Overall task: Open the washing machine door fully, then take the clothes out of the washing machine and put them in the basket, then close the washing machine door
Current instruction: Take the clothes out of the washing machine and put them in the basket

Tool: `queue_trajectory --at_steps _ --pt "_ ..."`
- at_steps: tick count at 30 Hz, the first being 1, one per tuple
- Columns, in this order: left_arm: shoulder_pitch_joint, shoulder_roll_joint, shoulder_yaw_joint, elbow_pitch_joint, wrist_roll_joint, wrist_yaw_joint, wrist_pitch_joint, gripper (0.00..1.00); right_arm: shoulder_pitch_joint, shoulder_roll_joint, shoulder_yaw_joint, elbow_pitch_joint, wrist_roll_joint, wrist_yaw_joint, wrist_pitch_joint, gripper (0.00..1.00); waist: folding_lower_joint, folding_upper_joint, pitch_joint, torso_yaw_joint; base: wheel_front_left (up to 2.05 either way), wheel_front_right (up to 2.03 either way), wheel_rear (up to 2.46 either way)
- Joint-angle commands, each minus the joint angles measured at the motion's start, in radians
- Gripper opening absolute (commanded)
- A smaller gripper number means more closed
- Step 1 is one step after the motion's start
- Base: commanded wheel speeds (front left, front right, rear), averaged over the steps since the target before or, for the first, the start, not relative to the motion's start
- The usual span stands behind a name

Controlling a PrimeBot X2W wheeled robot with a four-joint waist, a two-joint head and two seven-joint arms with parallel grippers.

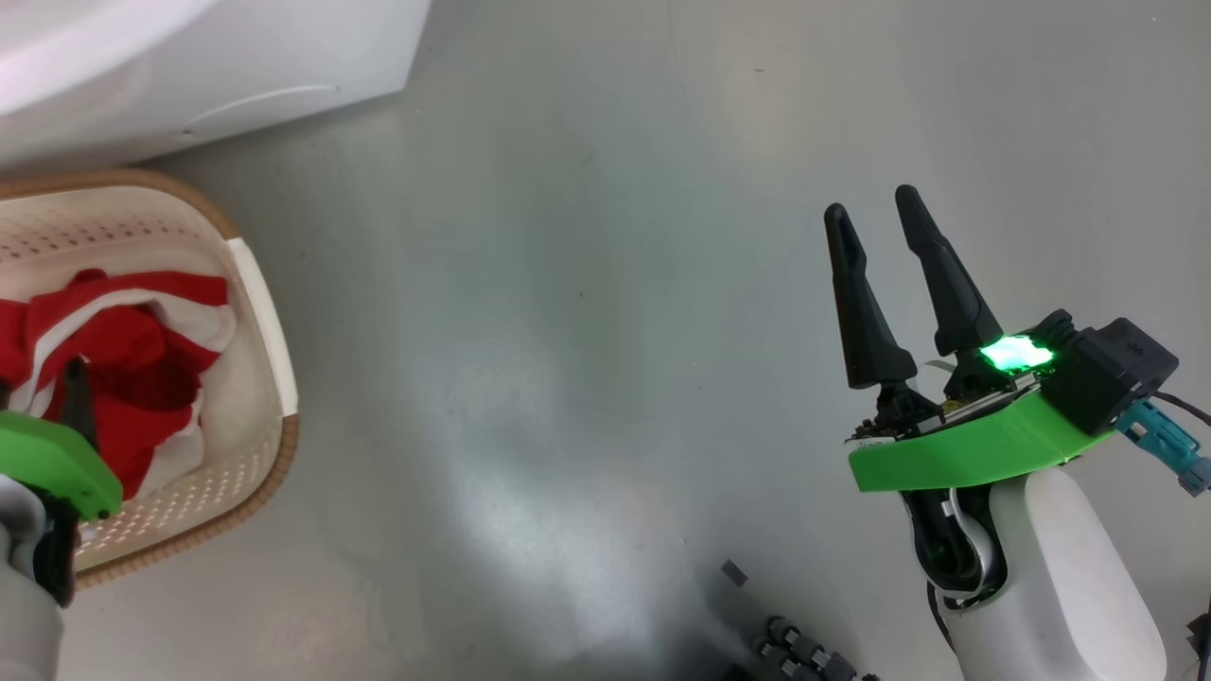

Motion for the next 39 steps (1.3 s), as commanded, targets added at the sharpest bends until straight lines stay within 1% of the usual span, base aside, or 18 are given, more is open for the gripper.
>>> queue_trajectory --at_steps 1,12,17,20,26,34,38,39 --pt "-0.004 0.033 0.017 -0.001 -0.015 -0.003 -0.006 1.00 0.016 0.001 0.013 -0.020 0.000 0.002 -0.005 1.00 -0.0001 0.0000 -0.008 0.008 0.00 0.00 0.00" --pt "0.050 -0.002 -0.013 -0.048 -0.119 -0.003 -0.041 1.00 0.032 0.001 -0.013 0.006 -0.038 0.002 -0.005 1.00 -0.0001 0.0000 -0.094 0.058 0.00 0.00 0.00" --pt "0.090 0.000 -0.032 -0.104 -0.144 -0.003 -0.049 1.00 0.049 0.001 -0.027 0.022 -0.064 0.002 -0.005 1.00 -0.0001 0.0000 -0.144 0.090 0.00 0.00 0.00" --pt "0.109 0.009 -0.008 -0.165 -0.143 -0.003 -0.050 1.00 0.053 0.001 -0.036 0.033 -0.080 0.002 -0.005 1.00 -0.0001 0.0000 -0.172 0.111 0.00 0.00 0.00" --pt "0.177 -0.003 0.073 -0.295 -0.089 -0.003 -0.050 1.00 0.074 0.001 -0.053 0.046 -0.118 0.002 -0.005 1.00 -0.0001 0.0000 -0.240 0.149 0.00 0.00 0.00" --pt "0.295 -0.064 0.202 -0.467 0.021 -0.003 -0.050 1.00 0.123 0.001 -0.058 0.070 -0.155 0.002 -0.005 1.00 -0.0001 0.0000 -0.347 0.182 0.00 0.00 0.00" --pt "0.352 -0.095 0.248 -0.554 0.070 -0.003 -0.050 1.00 0.146 0.001 -0.062 0.082 -0.167 0.002 -0.005 1.00 -0.0001 0.0000 -0.394 0.192 0.00 0.00 0.00" --pt "0.377 -0.107 0.265 -0.594 0.090 -0.003 -0.050 1.00 0.156 -0.001 -0.064 0.087 -0.169 0.002 -0.005 1.00 -0.0001 0.0000 -0.413 0.196 0.00 0.00 0.00"
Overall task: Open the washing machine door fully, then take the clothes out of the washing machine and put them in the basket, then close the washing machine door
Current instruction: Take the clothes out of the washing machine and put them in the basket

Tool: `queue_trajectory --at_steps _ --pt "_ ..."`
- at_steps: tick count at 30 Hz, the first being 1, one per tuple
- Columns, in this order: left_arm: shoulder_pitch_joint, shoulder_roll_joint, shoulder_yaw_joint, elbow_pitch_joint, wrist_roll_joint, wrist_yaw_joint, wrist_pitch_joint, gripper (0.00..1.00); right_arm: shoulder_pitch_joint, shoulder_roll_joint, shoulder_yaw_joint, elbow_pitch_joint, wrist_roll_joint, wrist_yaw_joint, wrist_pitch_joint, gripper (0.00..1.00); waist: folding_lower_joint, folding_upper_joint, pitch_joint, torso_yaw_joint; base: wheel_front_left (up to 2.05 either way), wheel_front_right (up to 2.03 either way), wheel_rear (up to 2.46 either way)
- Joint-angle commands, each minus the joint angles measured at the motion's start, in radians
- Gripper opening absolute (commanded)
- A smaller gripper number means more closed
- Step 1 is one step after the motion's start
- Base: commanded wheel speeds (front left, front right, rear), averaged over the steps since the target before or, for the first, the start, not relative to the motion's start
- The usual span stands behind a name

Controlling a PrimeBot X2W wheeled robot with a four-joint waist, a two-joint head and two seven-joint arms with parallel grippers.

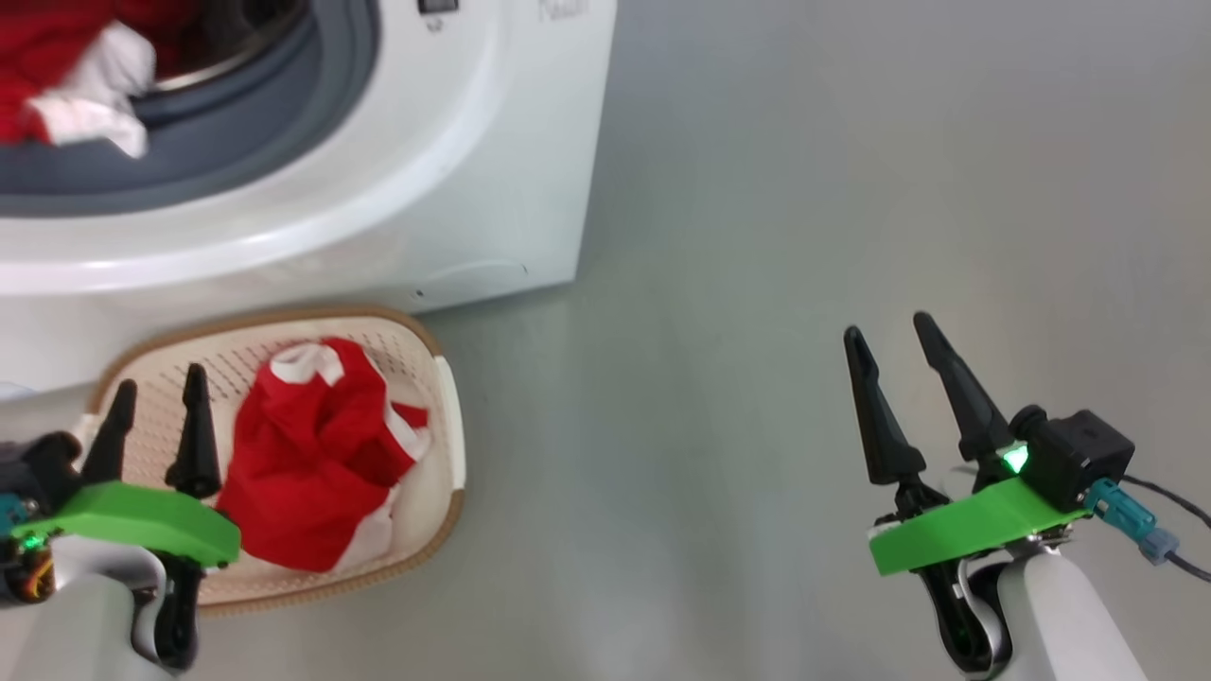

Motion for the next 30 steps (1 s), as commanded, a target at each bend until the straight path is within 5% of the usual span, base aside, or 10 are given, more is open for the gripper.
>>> queue_trajectory --at_steps 1,30 --pt "0.026 0.026 0.044 -0.047 0.021 -0.003 -0.009 1.00 0.023 -0.003 0.016 -0.018 -0.016 0.002 -0.005 1.00 -0.0001 -0.0001 -0.056 0.024 0.00 0.00 0.00" --pt "0.406 -0.092 0.222 -0.530 0.166 -0.003 -0.009 1.00 0.155 -0.080 0.007 -0.011 0.017 0.002 -0.005 1.00 -0.0001 -0.0001 -0.244 0.047 0.00 0.00 0.00"
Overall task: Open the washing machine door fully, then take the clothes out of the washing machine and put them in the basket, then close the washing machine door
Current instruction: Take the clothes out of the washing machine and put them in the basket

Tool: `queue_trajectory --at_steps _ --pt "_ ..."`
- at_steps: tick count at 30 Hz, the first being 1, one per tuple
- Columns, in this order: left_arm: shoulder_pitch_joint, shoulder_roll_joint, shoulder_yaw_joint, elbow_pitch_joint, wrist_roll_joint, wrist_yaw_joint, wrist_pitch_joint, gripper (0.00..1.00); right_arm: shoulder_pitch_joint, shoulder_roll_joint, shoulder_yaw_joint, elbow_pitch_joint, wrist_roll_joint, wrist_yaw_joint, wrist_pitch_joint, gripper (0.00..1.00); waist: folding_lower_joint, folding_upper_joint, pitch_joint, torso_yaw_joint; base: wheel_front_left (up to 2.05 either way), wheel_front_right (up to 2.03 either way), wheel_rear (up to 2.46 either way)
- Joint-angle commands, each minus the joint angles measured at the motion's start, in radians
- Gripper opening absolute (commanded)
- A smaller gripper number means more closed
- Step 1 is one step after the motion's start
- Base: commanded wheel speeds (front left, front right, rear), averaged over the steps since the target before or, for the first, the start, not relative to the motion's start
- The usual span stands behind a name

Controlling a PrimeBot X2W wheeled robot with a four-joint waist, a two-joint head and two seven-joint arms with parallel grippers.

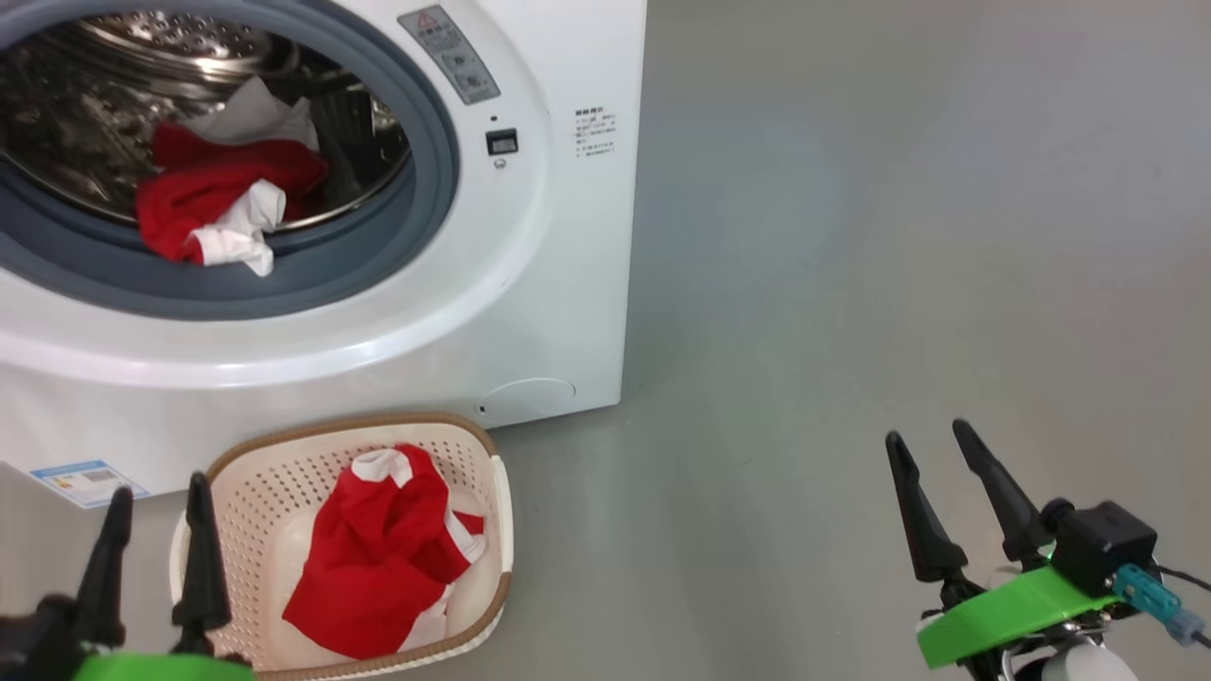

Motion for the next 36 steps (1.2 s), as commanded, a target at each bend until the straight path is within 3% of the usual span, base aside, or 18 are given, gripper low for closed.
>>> queue_trajectory --at_steps 1,9,21,36 --pt "0.014 0.011 0.048 -0.049 0.013 -0.003 -0.008 1.00 0.008 -0.012 0.020 -0.026 0.005 0.002 -0.005 1.00 0.0000 0.0000 -0.013 0.004 0.00 0.00 0.00" --pt "0.105 -0.030 0.098 -0.132 0.014 -0.003 -0.008 1.00 0.029 -0.016 0.008 -0.035 0.008 0.002 -0.005 1.00 0.0000 0.0000 -0.019 0.008 0.00 0.00 0.00" --pt "0.108 -0.038 0.104 -0.127 0.019 -0.003 -0.008 1.00 0.029 -0.002 0.000 -0.036 0.003 0.002 -0.005 1.00 0.0000 0.0000 -0.011 0.013 0.00 0.00 0.00" --pt "-0.065 0.045 0.018 -0.005 0.018 -0.003 -0.008 1.00 -0.018 0.035 -0.007 -0.050 -0.007 0.002 -0.005 1.00 0.0000 0.0000 0.082 0.017 0.00 0.00 0.00"
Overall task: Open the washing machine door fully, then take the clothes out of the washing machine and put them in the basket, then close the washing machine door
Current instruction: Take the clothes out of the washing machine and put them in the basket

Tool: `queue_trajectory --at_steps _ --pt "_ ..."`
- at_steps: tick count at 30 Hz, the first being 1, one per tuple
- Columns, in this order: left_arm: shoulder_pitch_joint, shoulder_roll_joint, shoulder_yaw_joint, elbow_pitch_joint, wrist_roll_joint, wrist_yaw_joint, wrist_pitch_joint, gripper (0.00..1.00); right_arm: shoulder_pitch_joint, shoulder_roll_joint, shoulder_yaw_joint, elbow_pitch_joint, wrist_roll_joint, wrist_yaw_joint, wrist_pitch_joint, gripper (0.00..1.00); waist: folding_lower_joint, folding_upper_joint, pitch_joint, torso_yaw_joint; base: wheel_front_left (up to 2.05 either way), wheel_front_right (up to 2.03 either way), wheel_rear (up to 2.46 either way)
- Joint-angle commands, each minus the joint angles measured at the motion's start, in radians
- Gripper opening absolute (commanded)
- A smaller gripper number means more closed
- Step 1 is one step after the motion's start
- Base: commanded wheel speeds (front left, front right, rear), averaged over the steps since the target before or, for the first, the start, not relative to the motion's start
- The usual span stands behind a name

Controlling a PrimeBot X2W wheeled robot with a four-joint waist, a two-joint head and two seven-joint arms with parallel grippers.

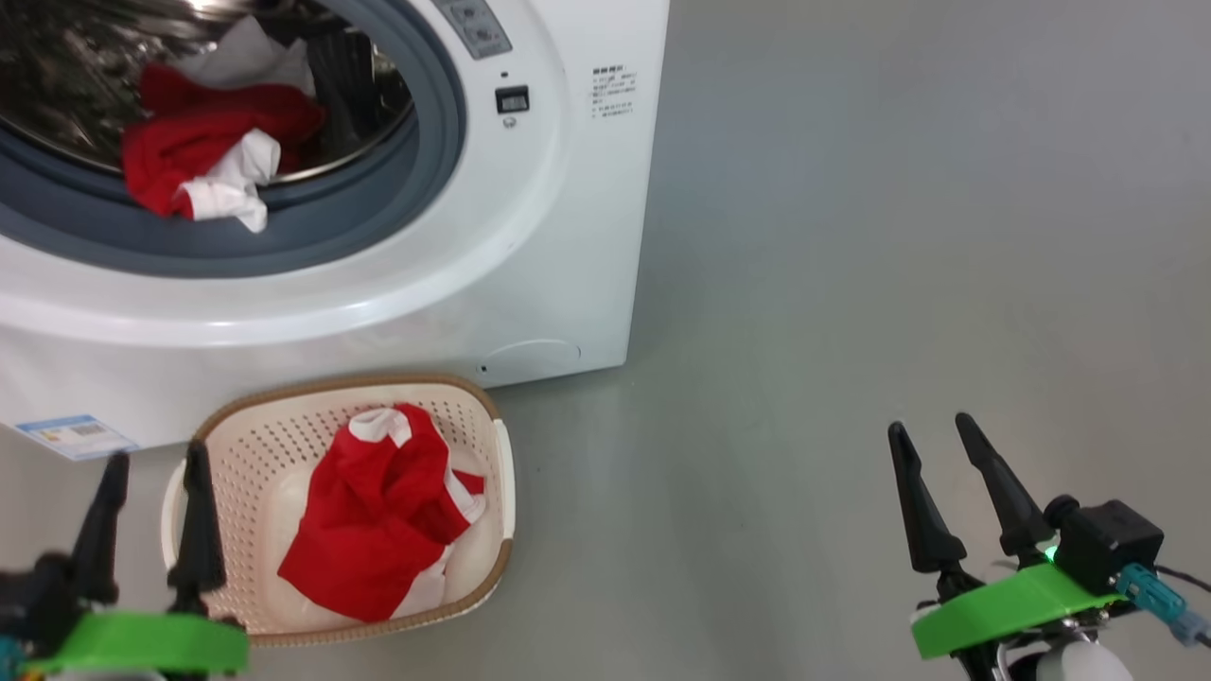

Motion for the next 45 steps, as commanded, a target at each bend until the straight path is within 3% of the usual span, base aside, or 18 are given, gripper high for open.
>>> queue_trajectory --at_steps 1,6,13,25,30,36,45 --pt "-0.058 0.040 0.020 -0.001 0.010 -0.003 -0.008 1.00 -0.040 0.004 0.025 -0.029 -0.009 0.002 -0.005 1.00 0.0000 0.0000 0.027 -0.001 0.00 0.00 0.00" --pt "-0.213 0.095 -0.028 0.072 0.037 -0.003 0.031 1.00 -0.062 0.018 0.028 -0.032 -0.011 0.002 -0.005 1.00 0.0000 0.0000 0.062 -0.008 0.00 0.00 0.00" --pt "-0.459 0.151 -0.085 0.181 0.096 0.015 0.196 1.00 -0.094 0.032 0.046 -0.035 -0.006 0.002 -0.005 1.00 0.0000 0.0000 0.118 -0.042 0.00 0.00 0.00" --pt "-0.862 0.198 -0.196 0.458 0.207 0.039 0.454 1.00 -0.144 0.037 0.072 -0.058 0.047 0.002 -0.005 1.00 0.0000 0.0000 0.246 -0.091 0.00 0.00 0.00" --pt "-1.001 0.213 -0.235 0.589 0.251 0.045 0.484 1.00 -0.182 0.037 0.099 -0.067 0.067 0.002 -0.005 1.00 0.0000 0.0000 0.305 -0.113 0.00 0.00 0.00" --pt "-1.127 0.249 -0.265 0.746 0.301 0.085 0.495 1.00 -0.216 0.037 0.136 -0.070 0.083 0.002 -0.005 1.00 0.0000 0.0000 0.353 -0.142 0.00 0.00 0.00" --pt "-1.250 0.313 -0.285 0.920 0.331 0.116 0.453 1.00 -0.232 0.037 0.170 -0.073 0.102 0.002 -0.005 1.00 0.0000 0.0000 0.391 -0.183 0.00 0.00 0.00"
